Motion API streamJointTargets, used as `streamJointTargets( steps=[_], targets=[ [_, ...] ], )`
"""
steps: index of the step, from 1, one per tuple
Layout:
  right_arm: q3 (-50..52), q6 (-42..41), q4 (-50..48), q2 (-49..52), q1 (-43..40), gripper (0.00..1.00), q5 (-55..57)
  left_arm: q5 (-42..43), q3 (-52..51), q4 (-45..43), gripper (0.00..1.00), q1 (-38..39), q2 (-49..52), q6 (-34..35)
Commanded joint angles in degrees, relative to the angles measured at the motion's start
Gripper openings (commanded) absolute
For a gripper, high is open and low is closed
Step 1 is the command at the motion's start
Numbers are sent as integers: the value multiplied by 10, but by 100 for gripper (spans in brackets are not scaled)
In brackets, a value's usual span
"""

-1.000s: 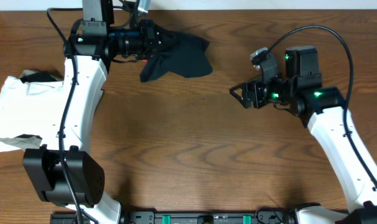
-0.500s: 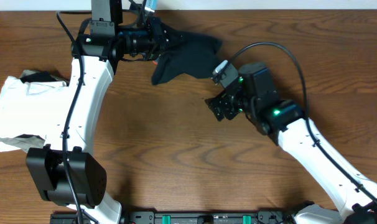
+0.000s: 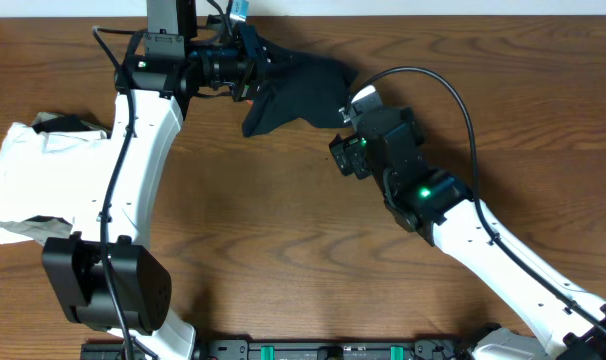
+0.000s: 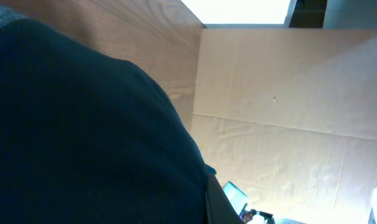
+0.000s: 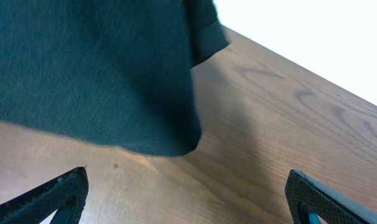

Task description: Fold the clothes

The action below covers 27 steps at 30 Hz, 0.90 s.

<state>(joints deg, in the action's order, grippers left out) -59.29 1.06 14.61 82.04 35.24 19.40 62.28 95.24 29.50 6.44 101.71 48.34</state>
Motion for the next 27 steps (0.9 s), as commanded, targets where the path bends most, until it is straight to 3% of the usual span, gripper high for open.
streamJointTargets(
  steps=[1,11,27],
  targets=[
    [1,-22,-5,-9,17,99,25,-18,6,-7,6,-1,-23,25],
    [1,-12,-26,-16,63,99,3,-28,6,-31,6,5,-23,57],
    [1,-6,-89,12,62,99,53,-12,6,-30,6,34,-23,91]
  ],
)
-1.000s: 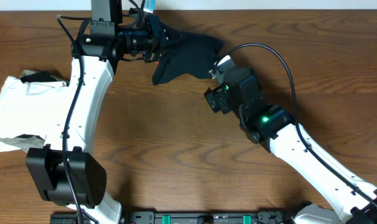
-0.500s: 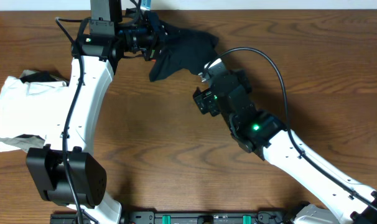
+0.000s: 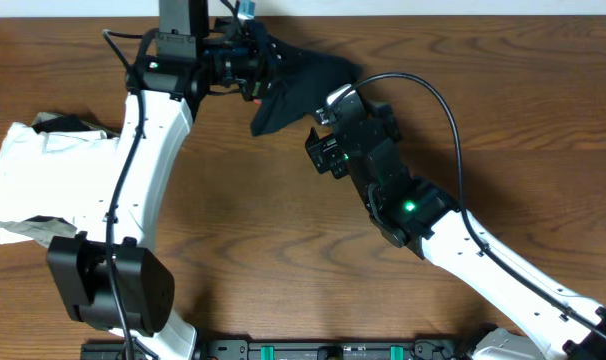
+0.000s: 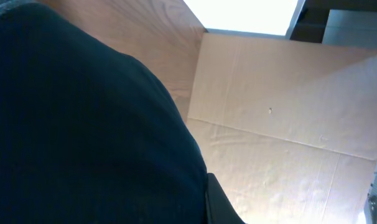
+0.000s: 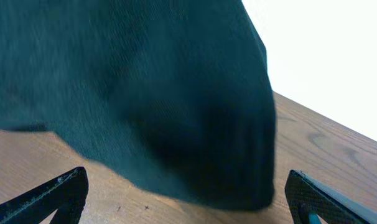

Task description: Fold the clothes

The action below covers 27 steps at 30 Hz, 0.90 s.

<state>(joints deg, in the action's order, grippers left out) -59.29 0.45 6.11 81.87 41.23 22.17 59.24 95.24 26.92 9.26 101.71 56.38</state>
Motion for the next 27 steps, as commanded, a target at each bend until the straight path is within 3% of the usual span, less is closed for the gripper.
streamJointTargets(
  steps=[1,5,11,18,20,27],
  targets=[
    [1,0,-7,16,0,99,35,21,6,-5,6,6,-23,12],
    [1,0,-8,22,-14,98,46,31,6,-5,6,7,-23,16],
    [1,-4,-13,27,-53,77,46,58,6,-5,6,7,-23,27],
    [1,5,-19,27,-79,20,46,70,6,-5,6,7,-23,26],
    [1,19,-19,23,-74,11,46,62,6,-5,6,7,-23,15],
    [0,65,-21,-29,-61,9,73,13,6,0,6,7,-23,-32]
  ],
)
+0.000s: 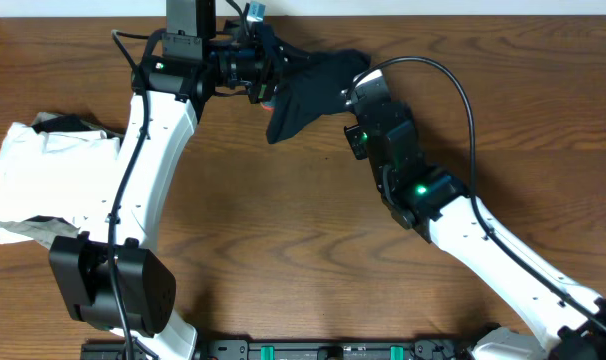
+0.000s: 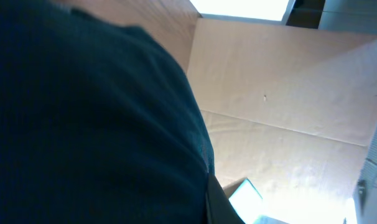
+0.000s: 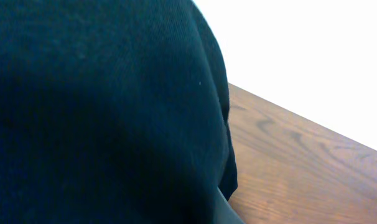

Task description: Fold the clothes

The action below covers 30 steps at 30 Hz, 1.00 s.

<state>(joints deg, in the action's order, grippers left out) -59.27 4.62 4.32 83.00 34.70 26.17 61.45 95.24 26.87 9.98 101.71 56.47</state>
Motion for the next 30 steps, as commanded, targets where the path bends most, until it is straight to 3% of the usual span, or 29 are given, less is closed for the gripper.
streamJointTargets(
  steps=[1,11,17,23,30],
  targets=[
    [0,26,-3,-54,4,8,36,-11,6,0,6,0,-23,-39],
    [0,54,38,-144,6,6,33,-71,6,43,13,0,-23,-129],
    [0,53,80,-148,6,5,26,-82,6,61,15,0,-23,-145],
    [0,54,97,-148,6,5,23,-80,6,81,34,0,-23,-148],
    [0,54,111,-148,6,5,23,-42,6,193,49,11,-23,-209]
  ],
)
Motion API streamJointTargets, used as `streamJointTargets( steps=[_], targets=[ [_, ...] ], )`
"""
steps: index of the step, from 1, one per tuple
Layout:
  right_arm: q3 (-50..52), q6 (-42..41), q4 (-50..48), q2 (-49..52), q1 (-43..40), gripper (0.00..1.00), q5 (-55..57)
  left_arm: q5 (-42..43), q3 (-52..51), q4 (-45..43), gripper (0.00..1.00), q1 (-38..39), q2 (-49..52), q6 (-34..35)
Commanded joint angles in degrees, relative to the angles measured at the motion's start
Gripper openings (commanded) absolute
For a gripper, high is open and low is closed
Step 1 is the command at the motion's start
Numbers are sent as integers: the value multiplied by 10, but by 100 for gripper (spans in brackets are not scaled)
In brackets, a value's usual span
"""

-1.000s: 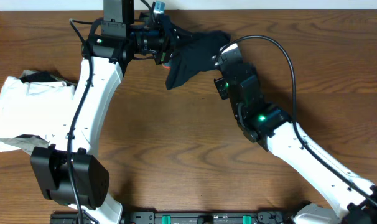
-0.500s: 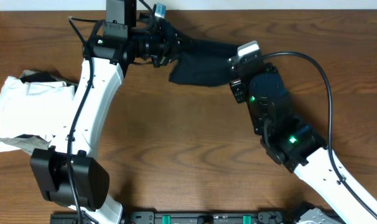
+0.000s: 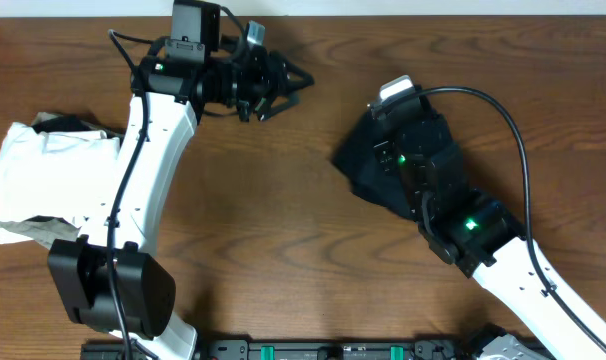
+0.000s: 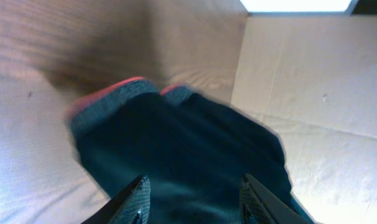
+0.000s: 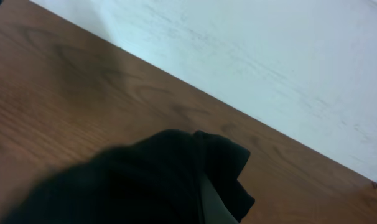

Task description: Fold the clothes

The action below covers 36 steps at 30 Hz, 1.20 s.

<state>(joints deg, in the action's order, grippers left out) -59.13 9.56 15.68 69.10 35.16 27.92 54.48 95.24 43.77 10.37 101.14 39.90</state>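
Observation:
A dark garment (image 3: 364, 176) hangs bunched at the table's right middle, with my right gripper (image 3: 381, 148) shut on it. The right wrist view shows the dark cloth (image 5: 145, 177) folded over the right gripper (image 5: 204, 205), only a sliver of one finger visible. My left gripper (image 3: 288, 82) stands open at the back of the table, apart from the garment. In the left wrist view the garment (image 4: 176, 143), with a red-edged hem, lies beyond the open left gripper (image 4: 198, 194), blurred.
A pile of white clothes (image 3: 43, 180) lies at the table's left edge beside the left arm. Bare wood tabletop (image 3: 283, 250) spreads across the middle and front. A cardboard box wall (image 4: 319, 93) stands behind the table.
My left gripper has let go of the dark garment and stands open. My right gripper, still shut on it, has moved right and toward the front, with the garment.
First my left gripper held the dark garment at the back of the table while my right gripper was open beside it. Then the right gripper was open just under the cloth. Then both held it. Now only the right holds it, at the right middle.

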Motion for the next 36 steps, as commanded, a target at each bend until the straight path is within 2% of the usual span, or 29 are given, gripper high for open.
streamJointTargets(
  steps=[1,6,12,15,17,21,24,27,30,36],
  targets=[
    [-1,4,0,-9,0,6,6,30,6,44,49,11,-17,-54],
    [-1,7,9,-9,1,6,6,30,6,115,49,31,-17,-95],
    [-1,7,9,-9,-3,7,8,36,6,148,50,60,-17,-164],
    [-1,6,10,-8,-13,6,12,18,6,158,53,68,-21,-217],
    [-1,6,9,-5,-19,7,12,-39,6,165,55,76,-28,-252],
    [-1,-1,9,4,-29,8,11,-224,6,179,56,108,-51,-333],
    [-1,-12,9,9,-35,8,-6,-322,6,177,58,142,-68,-387],
    [-2,-36,10,9,-38,8,-28,-416,6,170,59,179,-76,-406],
    [-10,-61,21,9,-38,8,-31,-465,6,168,59,213,-76,-423],
    [-42,-83,41,9,-45,8,-33,-466,6,161,58,253,-76,-421]
  ],
)
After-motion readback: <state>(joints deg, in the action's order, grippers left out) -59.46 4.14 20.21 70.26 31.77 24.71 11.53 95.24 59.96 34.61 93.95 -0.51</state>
